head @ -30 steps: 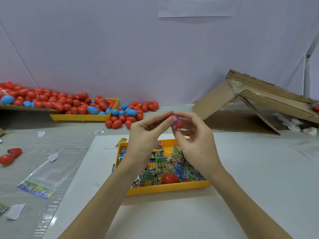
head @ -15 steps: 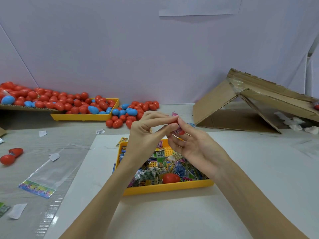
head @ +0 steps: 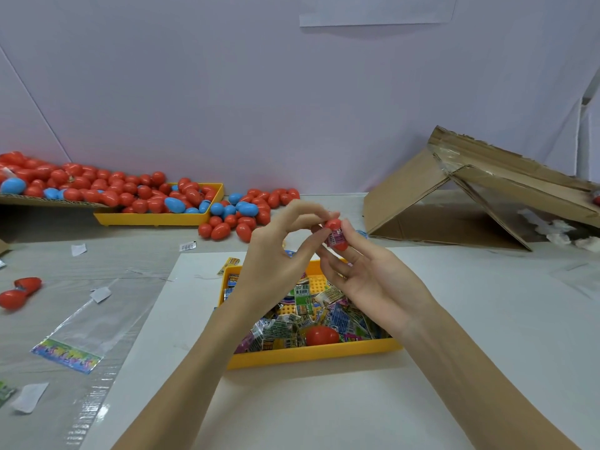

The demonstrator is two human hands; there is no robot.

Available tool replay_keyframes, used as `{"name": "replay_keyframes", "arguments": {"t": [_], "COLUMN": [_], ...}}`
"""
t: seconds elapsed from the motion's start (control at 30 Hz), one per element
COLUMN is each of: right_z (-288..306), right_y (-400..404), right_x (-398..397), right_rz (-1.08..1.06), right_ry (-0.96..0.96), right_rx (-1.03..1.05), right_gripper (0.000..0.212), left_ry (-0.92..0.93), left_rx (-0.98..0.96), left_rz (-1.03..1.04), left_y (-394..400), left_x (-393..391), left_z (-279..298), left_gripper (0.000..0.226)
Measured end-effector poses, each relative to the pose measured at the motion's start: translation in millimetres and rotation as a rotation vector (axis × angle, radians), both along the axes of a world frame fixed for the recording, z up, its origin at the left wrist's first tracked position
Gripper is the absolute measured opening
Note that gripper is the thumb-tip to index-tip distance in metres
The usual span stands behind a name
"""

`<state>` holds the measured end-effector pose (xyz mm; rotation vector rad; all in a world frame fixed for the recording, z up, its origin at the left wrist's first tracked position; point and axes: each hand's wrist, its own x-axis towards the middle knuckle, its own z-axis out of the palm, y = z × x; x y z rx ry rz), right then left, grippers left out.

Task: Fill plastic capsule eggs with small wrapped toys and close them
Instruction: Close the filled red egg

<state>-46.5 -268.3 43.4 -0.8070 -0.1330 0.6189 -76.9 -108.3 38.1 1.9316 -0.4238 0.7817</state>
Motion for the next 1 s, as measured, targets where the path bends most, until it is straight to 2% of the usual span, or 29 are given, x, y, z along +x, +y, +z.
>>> {"name": "replay_keyframes", "arguments": {"t": [0.1, 0.3, 0.47, 0.63, 0.77, 1.0], "right_z": [-1.1, -2.1, -2.9, -1.6, -3.1, -4.9], "right_y": [-1.3, -2.4, -3.8, -5.9, -6.3, -5.2], "right_x": [1.5, 3.0, 3.7, 6.4, 7.6, 6.8], "right_rz": [0.001, -0.041, -0.062, -0.019, -0.04, -0.047], "right_ry": [-0.064, -0.207, -0.325, -0.238, -0.184, -0.019], "right_rx": [-0.05, -0.191, -0.289, -0.251, -0.238, -0.149], "right_gripper": [0.037, 0.036, 0.034, 0.034, 0.038, 0.043], "left_ry": [-0.035, 0.043, 0.061, 0.079, 0.013, -0.052], "left_rx": [0.13, 0.188, 0.309, 0.425, 0.486, 0.436], "left_rz": [0.034, -0.005, 0.003, 0.017, 0.044, 0.057], "left_y": [0.6, 7.9, 14.9, 14.8, 9.7, 4.5], "left_x": [-1.6, -3.5, -3.1, 0.1, 1.0, 0.3], "left_z": [2.7, 9.8, 10.3, 4.7, 0.0, -0.8], "left_gripper": [0.013, 0.01, 0.01, 0.004, 0.006, 0.017]}}
